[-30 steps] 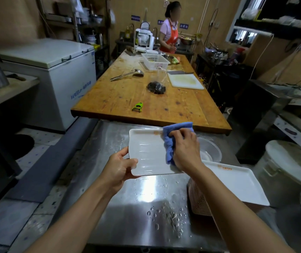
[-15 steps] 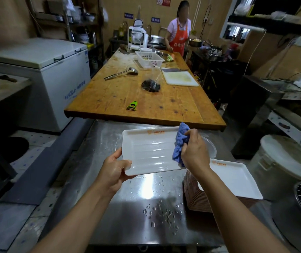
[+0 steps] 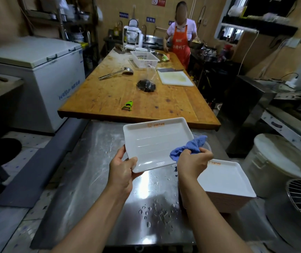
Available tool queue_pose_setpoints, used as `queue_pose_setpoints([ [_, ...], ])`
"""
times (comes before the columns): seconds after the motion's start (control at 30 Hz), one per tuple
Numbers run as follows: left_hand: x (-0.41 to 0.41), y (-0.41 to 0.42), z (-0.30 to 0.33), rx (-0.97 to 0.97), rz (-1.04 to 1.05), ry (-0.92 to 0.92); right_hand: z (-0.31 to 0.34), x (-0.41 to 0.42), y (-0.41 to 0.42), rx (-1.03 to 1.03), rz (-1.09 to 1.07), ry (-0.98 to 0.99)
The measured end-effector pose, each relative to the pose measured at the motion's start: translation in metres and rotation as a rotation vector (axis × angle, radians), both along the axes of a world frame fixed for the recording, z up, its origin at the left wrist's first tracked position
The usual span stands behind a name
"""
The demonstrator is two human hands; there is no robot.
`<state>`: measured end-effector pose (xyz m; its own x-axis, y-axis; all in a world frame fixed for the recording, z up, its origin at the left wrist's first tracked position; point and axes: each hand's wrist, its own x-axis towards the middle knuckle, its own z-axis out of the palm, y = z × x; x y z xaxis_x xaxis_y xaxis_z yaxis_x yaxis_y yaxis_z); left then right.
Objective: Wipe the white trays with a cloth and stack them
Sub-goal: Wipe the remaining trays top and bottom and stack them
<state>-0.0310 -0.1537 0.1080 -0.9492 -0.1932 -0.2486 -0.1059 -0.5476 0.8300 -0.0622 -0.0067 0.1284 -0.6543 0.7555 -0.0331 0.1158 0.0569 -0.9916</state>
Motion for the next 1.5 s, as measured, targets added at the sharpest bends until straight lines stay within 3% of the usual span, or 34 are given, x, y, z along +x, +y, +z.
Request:
queue_pose_setpoints([
  [0.23, 0.007, 0.016, 0.003, -0.016, 0.052, 0.021, 0.000, 0.000, -0.005, -0.175, -0.108, -0.032],
  [0.47, 0.011, 0.034, 0.002, 0.075, -0.013, -0.019, -0.009, 0.009, -0.023, -0.105, 0.079, -0.132],
  [0.6, 0.003, 0.008, -0.002, -0.203, -0.185, -0.093, -0.011, 0.008, -0.001, 0.006, 0.160, -0.104],
  [0.8, -0.026, -0.018, 0.017, -0.494, -0.292, -0.120, -0.006, 0.003, 0.013, 0.364, 0.414, 0.055],
  [0.93, -0.033, -0.007, 0.014, -0.714, -0.050, -0.092, 0.003, 0.000, 0.004, 0.462, 0.529, 0.080],
  [1.17, -0.047, -0.009, 0.016, -0.435, 0.251, -0.172, 0.017, 0.011, -0.007, 0.537, 0.618, 0.021],
  [1.37, -0.043, -0.002, 0.014, -0.332, 0.439, -0.222, 0.010, 0.026, -0.026, 0.174, 0.400, 0.007],
  [1.5, -0.035, 0.006, 0.009, -0.141, 0.443, -0.329, 0.013, 0.026, -0.034, 0.140, 0.413, 0.012],
])
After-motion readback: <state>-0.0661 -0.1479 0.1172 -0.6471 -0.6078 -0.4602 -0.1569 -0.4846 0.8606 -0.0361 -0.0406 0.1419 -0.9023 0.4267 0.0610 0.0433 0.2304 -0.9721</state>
